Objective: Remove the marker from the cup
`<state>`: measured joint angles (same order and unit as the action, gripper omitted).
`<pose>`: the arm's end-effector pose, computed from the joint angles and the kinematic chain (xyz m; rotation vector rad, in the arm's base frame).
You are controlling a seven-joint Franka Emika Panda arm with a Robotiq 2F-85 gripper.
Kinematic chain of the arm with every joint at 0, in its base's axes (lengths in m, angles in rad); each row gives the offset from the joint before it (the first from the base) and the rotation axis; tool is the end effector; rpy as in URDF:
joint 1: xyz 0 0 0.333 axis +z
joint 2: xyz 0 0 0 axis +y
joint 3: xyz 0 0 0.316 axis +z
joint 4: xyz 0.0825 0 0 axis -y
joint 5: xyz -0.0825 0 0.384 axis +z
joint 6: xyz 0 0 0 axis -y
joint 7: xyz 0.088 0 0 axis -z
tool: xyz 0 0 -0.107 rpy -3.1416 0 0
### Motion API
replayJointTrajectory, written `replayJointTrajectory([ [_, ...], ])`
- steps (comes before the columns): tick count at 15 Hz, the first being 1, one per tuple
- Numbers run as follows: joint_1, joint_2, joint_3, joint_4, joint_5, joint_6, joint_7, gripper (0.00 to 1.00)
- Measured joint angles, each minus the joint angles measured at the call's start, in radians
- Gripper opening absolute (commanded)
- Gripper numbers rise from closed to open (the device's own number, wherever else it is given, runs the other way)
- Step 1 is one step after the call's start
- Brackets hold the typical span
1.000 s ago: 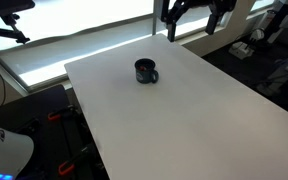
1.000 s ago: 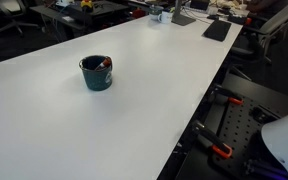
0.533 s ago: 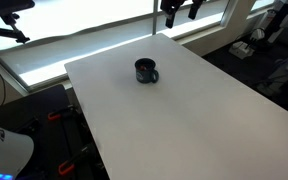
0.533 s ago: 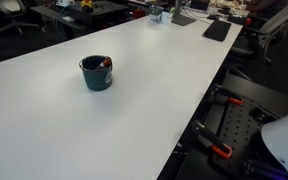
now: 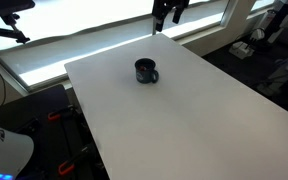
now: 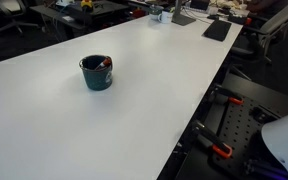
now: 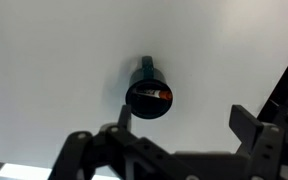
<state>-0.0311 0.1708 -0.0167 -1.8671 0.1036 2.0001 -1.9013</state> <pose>0.5987 -0.0220 0.4212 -1.8907 -2.4041 -0.0823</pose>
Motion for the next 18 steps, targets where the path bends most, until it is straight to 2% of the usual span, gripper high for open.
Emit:
replayJointTrajectory([
  [3,-0.007,0.003,0.002,0.0,0.0,0.0,-0.002,1.0],
  [7,-0.019,0.05,0.013,0.04,0.038,-0.029,-0.121,1.0],
  [12,-0.026,0.194,0.056,0.176,0.068,-0.181,-0.233,1.0],
  [18,-0.028,0.359,0.077,0.287,0.061,-0.327,-0.267,1.0],
])
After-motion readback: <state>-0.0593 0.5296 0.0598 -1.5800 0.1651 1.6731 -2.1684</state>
